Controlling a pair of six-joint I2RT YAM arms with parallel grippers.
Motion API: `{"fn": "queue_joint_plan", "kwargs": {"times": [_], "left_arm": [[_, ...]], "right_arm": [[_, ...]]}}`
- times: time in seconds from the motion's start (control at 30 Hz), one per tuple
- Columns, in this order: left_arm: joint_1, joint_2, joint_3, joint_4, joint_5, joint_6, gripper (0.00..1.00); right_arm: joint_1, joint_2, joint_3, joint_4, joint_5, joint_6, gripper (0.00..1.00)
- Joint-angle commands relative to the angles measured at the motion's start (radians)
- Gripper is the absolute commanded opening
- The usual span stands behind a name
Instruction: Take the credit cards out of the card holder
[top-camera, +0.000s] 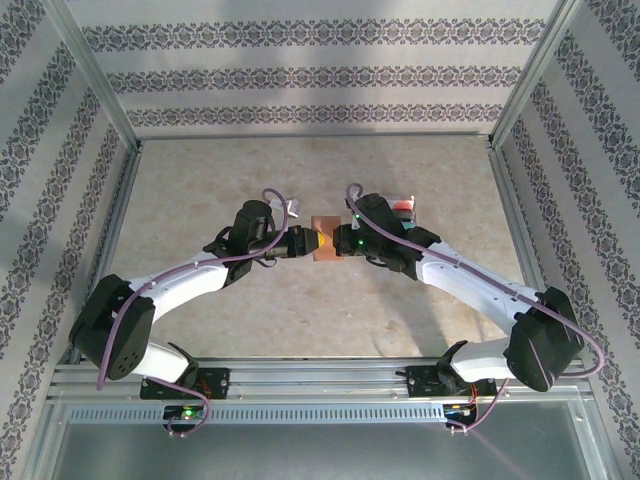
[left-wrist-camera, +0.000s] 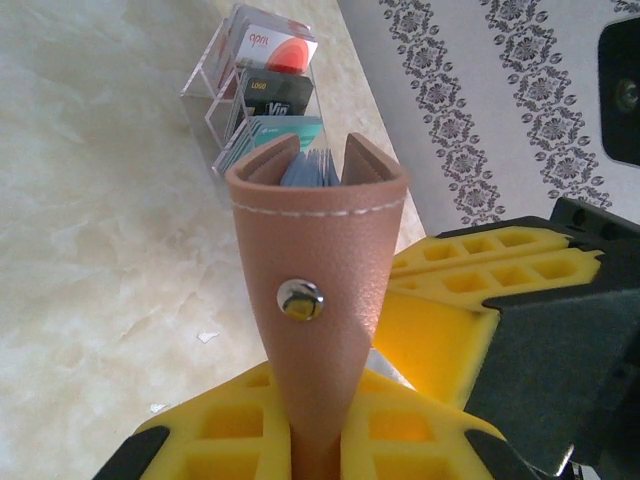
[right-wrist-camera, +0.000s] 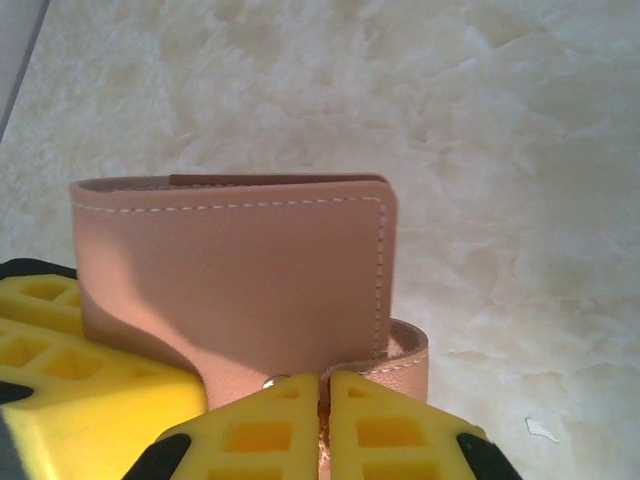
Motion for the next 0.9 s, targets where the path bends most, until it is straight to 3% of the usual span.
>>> {"fn": "queue_joint_plan", "kwargs": {"times": [0.0, 0.4, 0.6, 0.73, 0.87], "left_arm": [[0.002, -0.046, 0.018, 0.07, 0.025, 0.022, 0.01], [0.003, -0.057, 0.02, 0.042, 0.016, 0.043, 0.0], [0.003, -0.051, 0.033, 0.039, 0.043, 0.052, 0.0], [0.003, -0.054, 0.038, 0.068, 0.065, 0.054, 0.0], [0.003, -0.049, 0.067, 0.05, 0.096, 0.067, 0.01]], "right_arm": [[-0.013, -0.015, -0.028, -0.035, 0.012, 0.008, 0.08], [-0.091, -0.078, -0.075, -0.043, -0.004, 0.017, 0.08], [-0.127, -0.115, -0.117, 0.007, -0.087, 0.028, 0.16], [-0.145, -0.136, -0.148, 0.046, -0.119, 0.034, 0.29], [-0.189, -0.148, -0.201, 0.16, -0.241, 0.07, 0.38]]}}
